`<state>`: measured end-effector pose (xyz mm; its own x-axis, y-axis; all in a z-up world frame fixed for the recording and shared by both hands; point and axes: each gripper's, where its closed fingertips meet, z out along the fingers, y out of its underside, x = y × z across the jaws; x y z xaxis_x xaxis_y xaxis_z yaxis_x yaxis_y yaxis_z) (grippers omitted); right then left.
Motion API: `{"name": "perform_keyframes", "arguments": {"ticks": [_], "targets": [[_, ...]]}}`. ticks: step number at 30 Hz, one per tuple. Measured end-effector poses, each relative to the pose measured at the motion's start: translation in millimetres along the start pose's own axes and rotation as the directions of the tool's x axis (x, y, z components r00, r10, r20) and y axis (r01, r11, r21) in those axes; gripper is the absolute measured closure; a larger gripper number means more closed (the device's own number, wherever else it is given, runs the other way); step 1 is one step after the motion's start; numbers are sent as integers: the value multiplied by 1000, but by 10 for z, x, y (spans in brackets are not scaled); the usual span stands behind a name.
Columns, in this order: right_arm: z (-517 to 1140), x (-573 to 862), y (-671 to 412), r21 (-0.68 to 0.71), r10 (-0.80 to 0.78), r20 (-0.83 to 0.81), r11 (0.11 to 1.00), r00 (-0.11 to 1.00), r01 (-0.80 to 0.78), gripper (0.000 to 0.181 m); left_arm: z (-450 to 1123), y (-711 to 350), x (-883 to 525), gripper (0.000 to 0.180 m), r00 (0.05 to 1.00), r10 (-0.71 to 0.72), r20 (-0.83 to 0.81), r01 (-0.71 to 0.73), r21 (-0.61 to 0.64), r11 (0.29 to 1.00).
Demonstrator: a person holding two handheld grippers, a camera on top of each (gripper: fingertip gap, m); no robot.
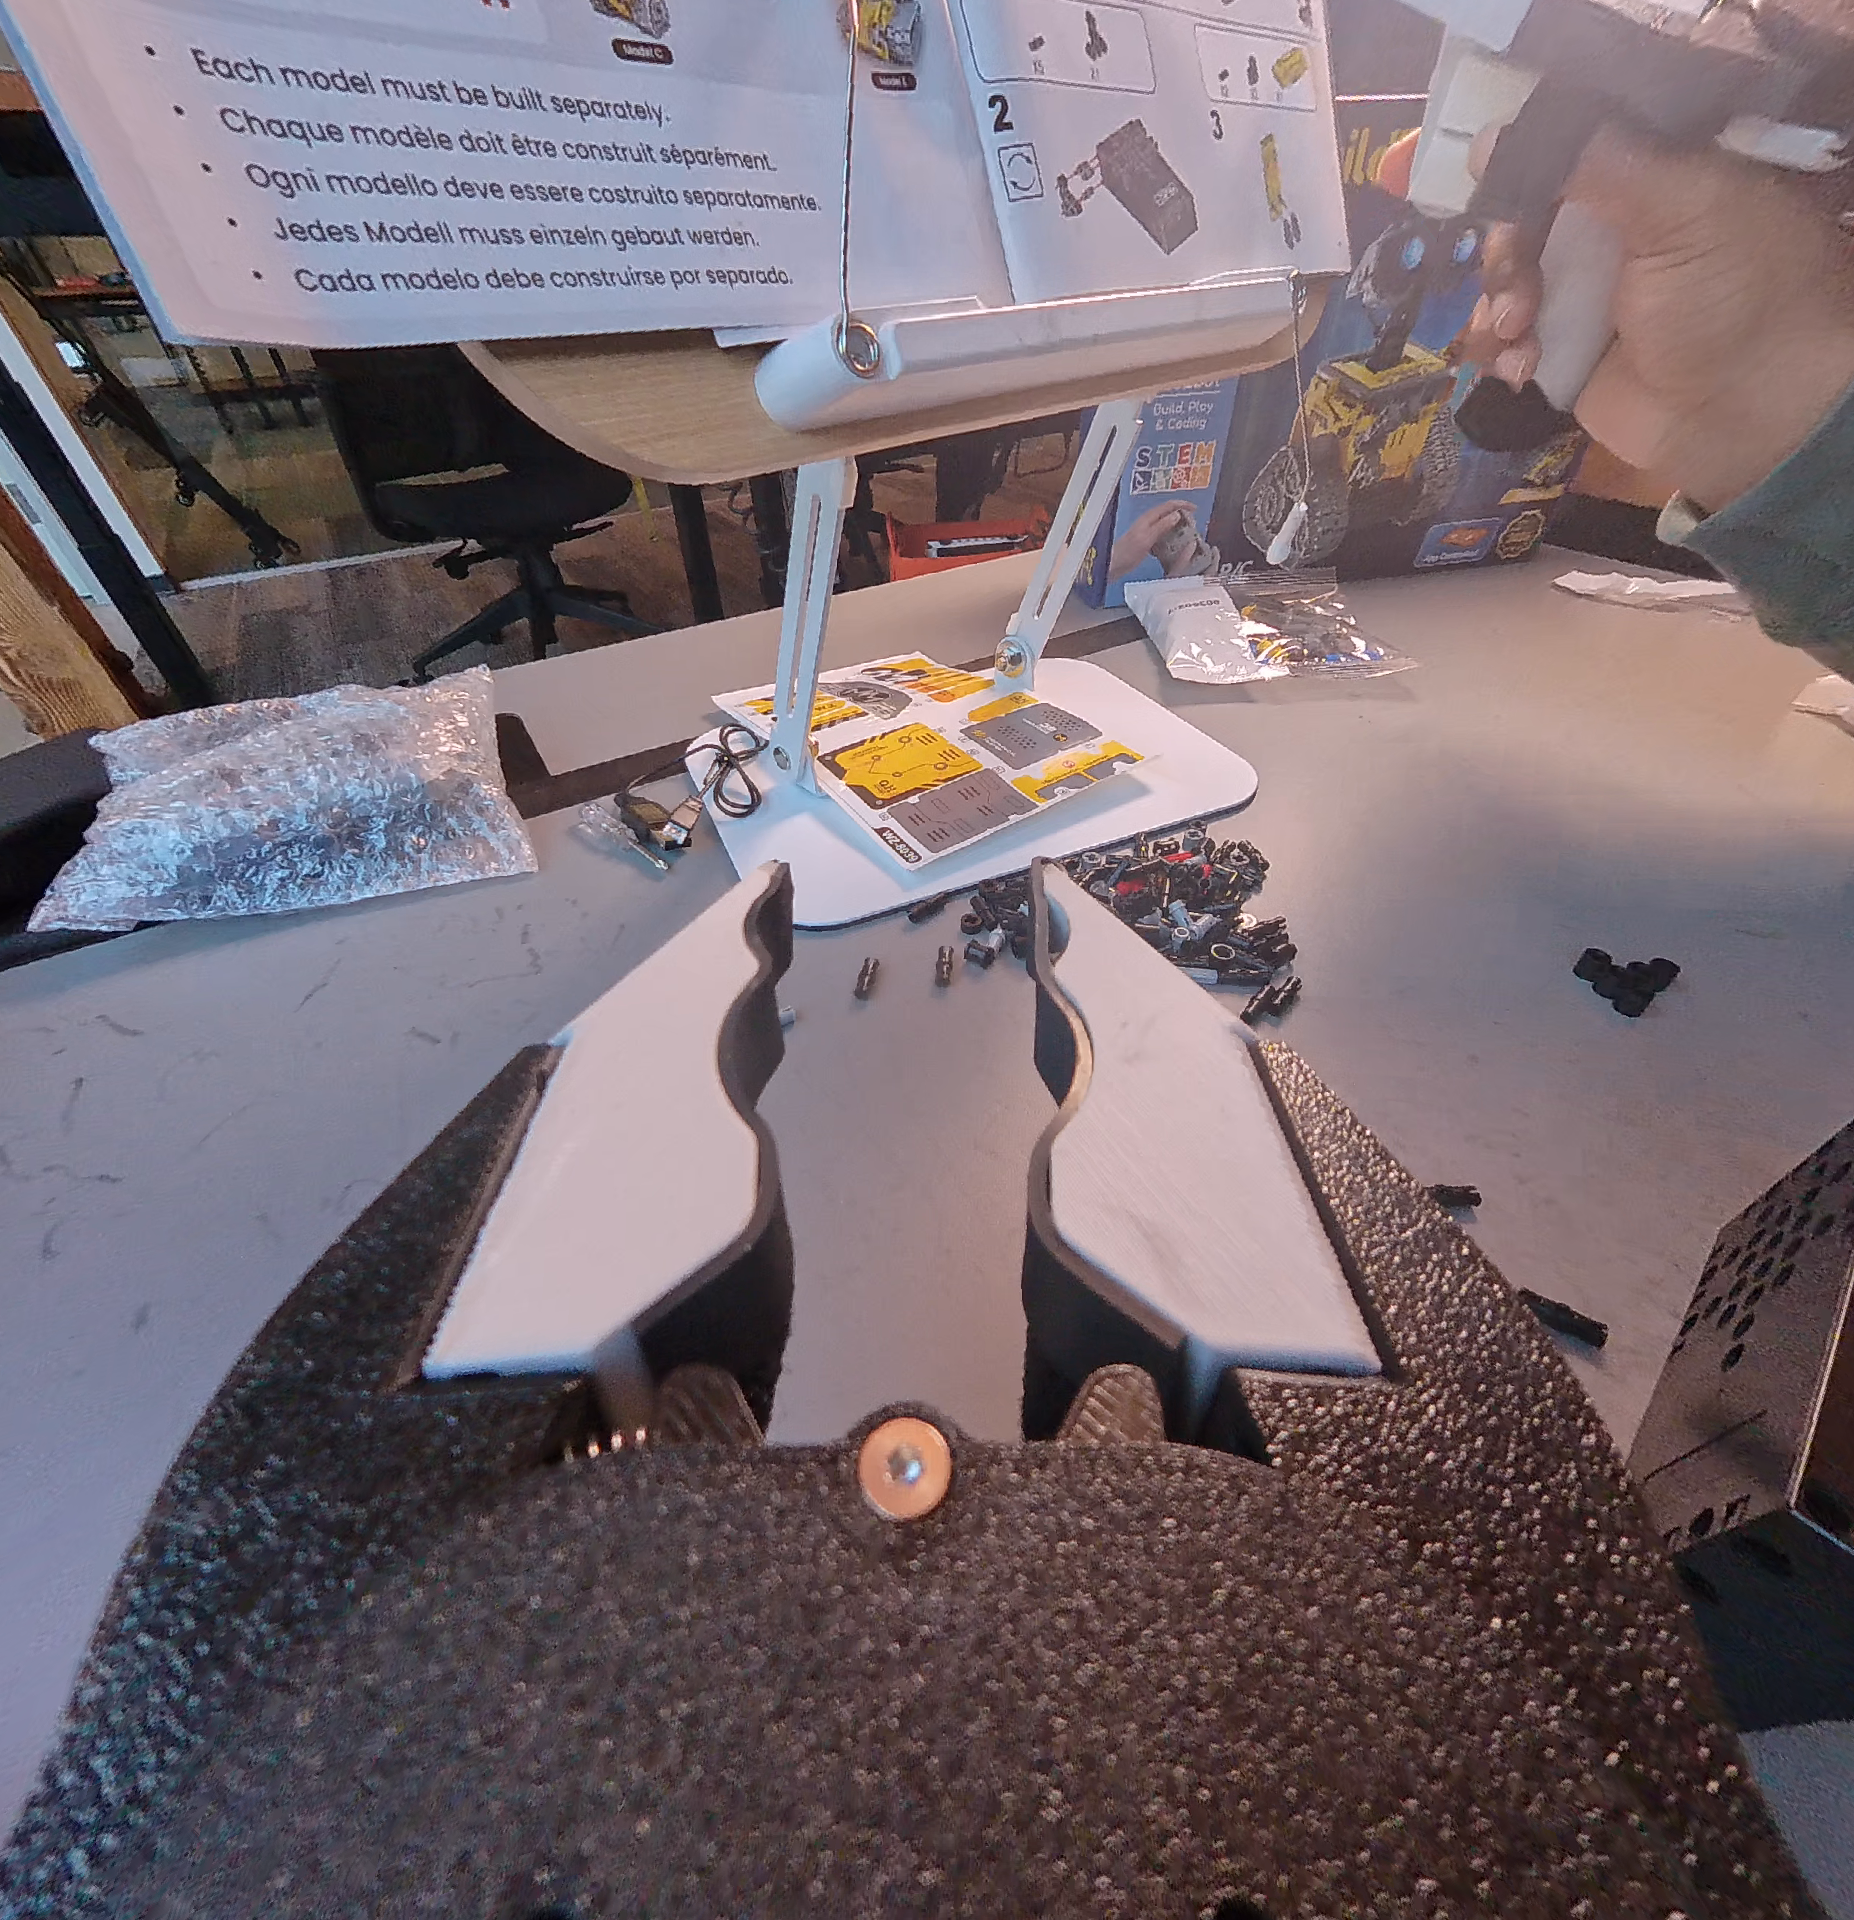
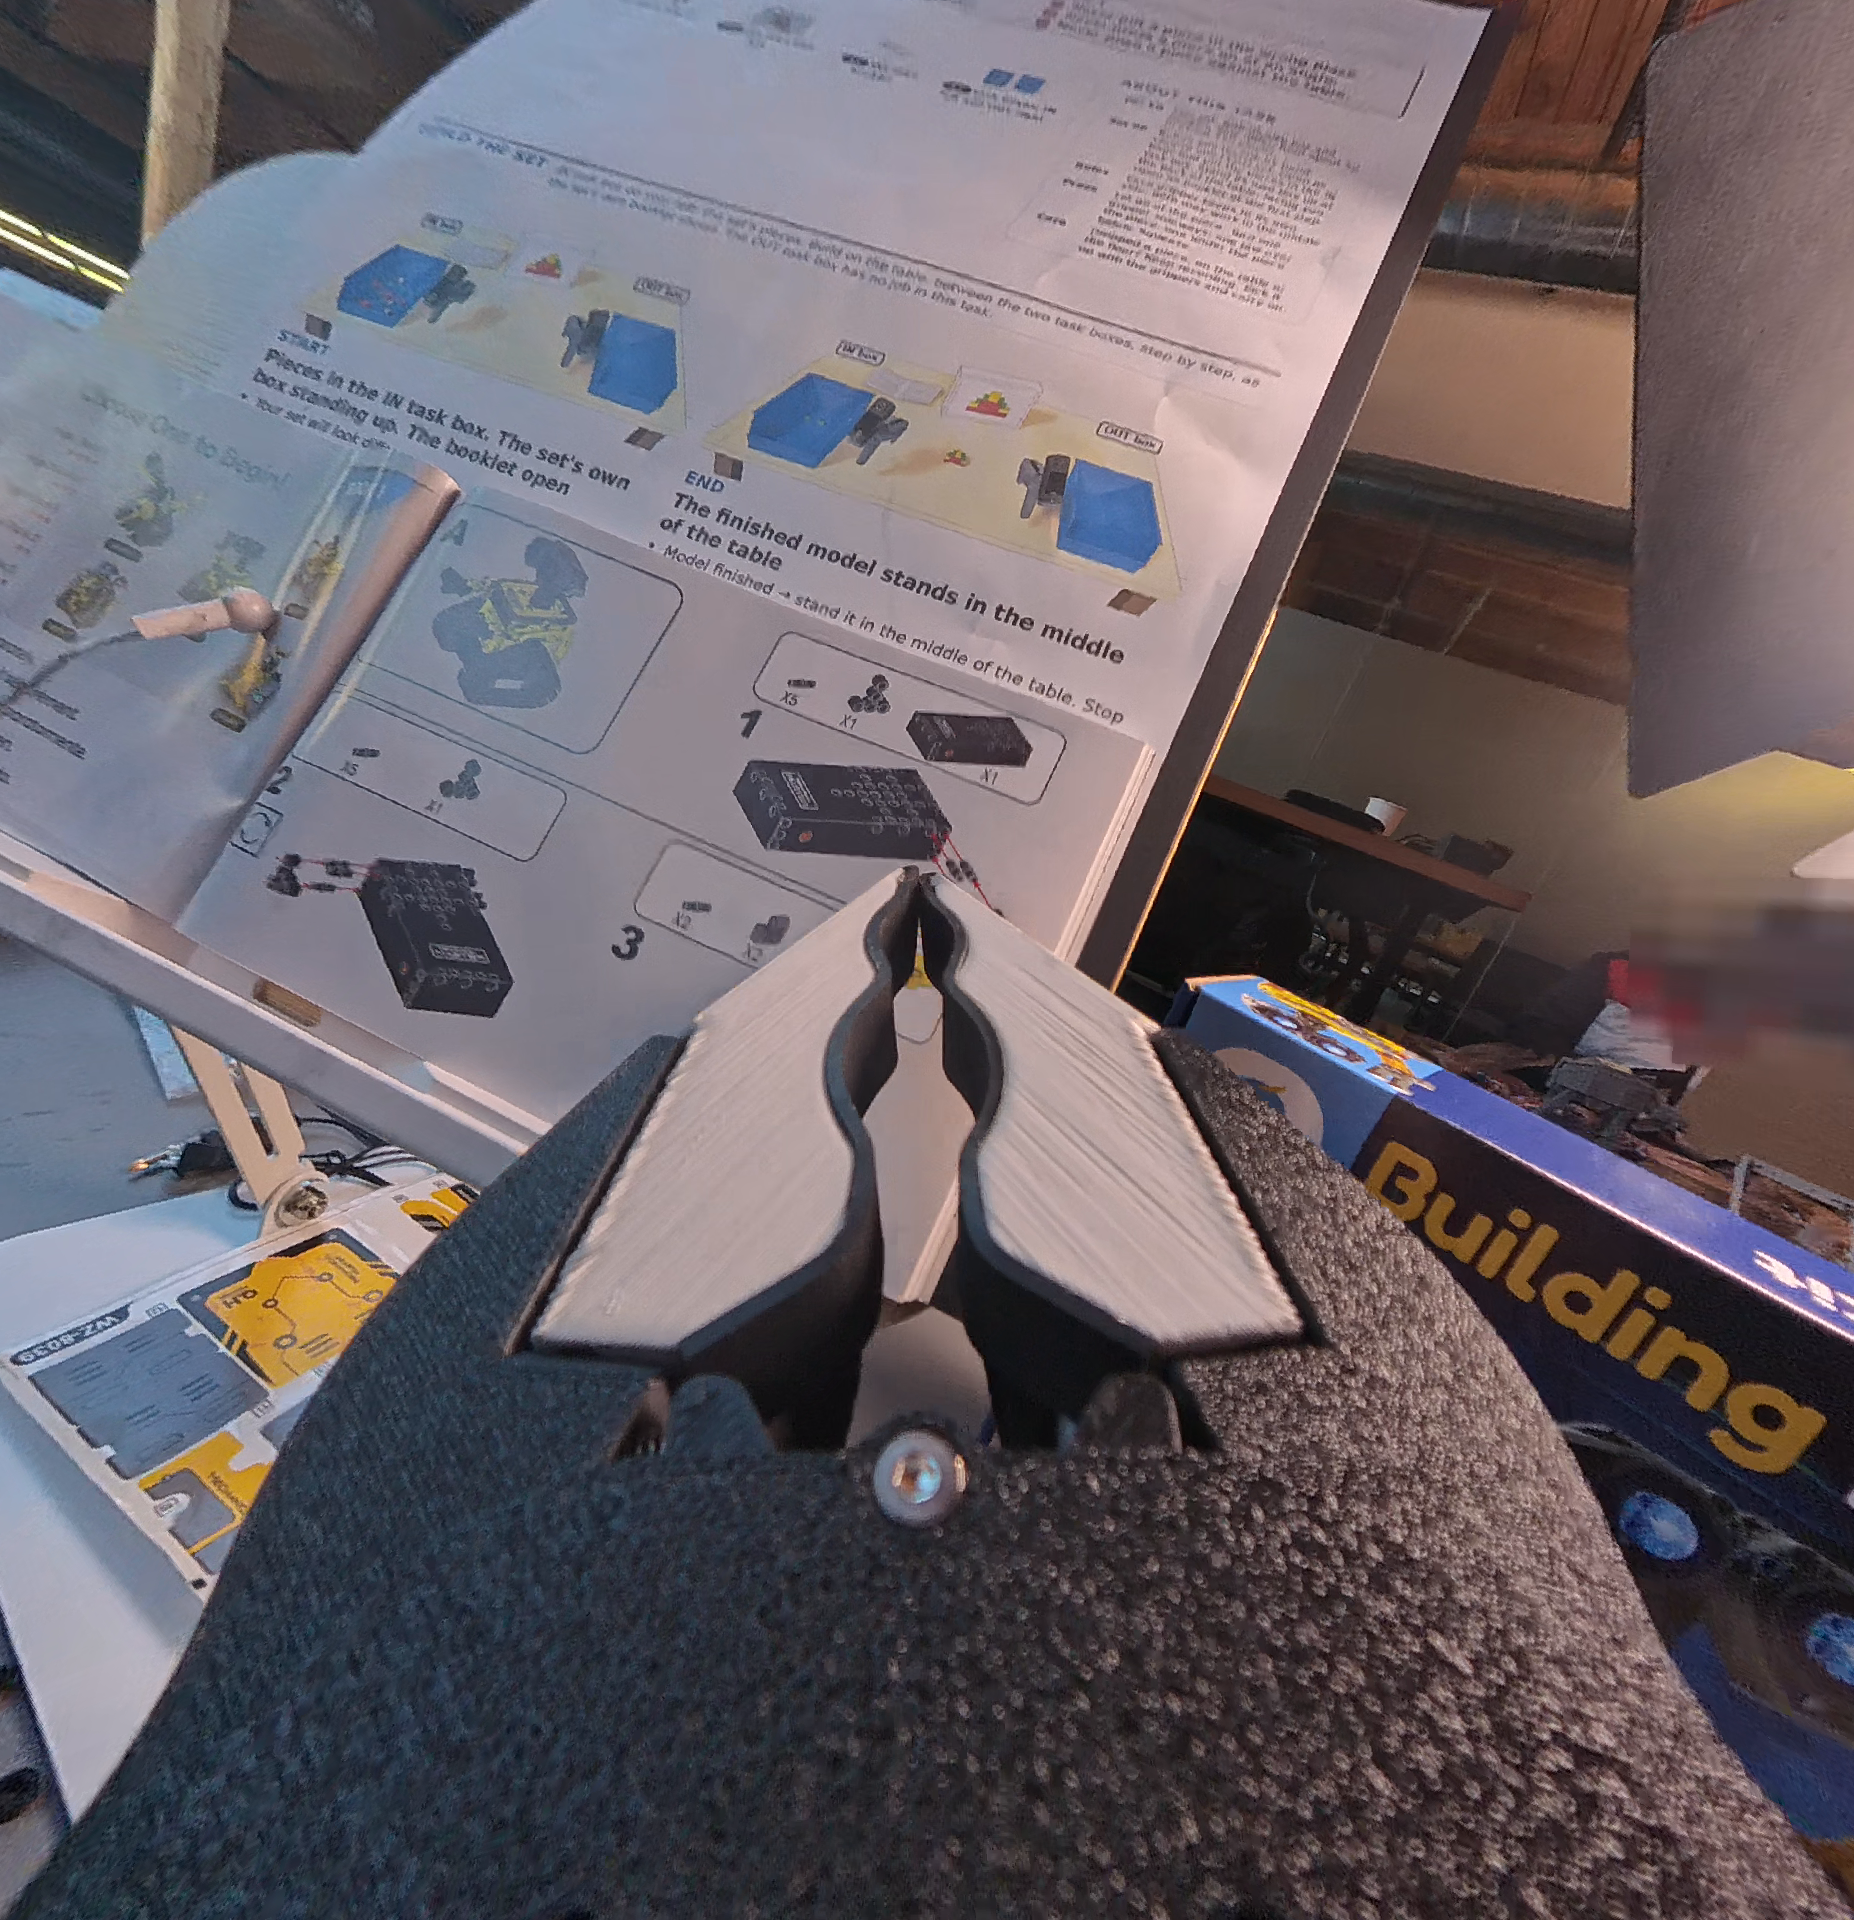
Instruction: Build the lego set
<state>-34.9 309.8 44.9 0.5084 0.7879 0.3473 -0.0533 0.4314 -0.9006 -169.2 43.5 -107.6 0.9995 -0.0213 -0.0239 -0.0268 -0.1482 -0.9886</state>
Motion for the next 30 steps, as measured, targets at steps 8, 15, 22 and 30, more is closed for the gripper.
{"name": "perform_keyframes", "arguments": {"ticks": [8,15,22,30], "targets": [[-249,-592,-660,-22,144,326,989,934,-145,181,7,9,62,135,999,47,-6,-47,-5,999],[-983,-1636,-231,-299,168,679,952,715,60,162,-55,-27,293,135,990,76,-119,-75,13,997],[-2066,-2460,178,-423,330,860,888,388,182,153,-506,-89,1167,127,752,12,-659,-53,-42,998],[-2306,-2978,440,-401,290,895,858,339,322,146,-688,602,1624,150,591,64,-804,-378,-205,903]]}}
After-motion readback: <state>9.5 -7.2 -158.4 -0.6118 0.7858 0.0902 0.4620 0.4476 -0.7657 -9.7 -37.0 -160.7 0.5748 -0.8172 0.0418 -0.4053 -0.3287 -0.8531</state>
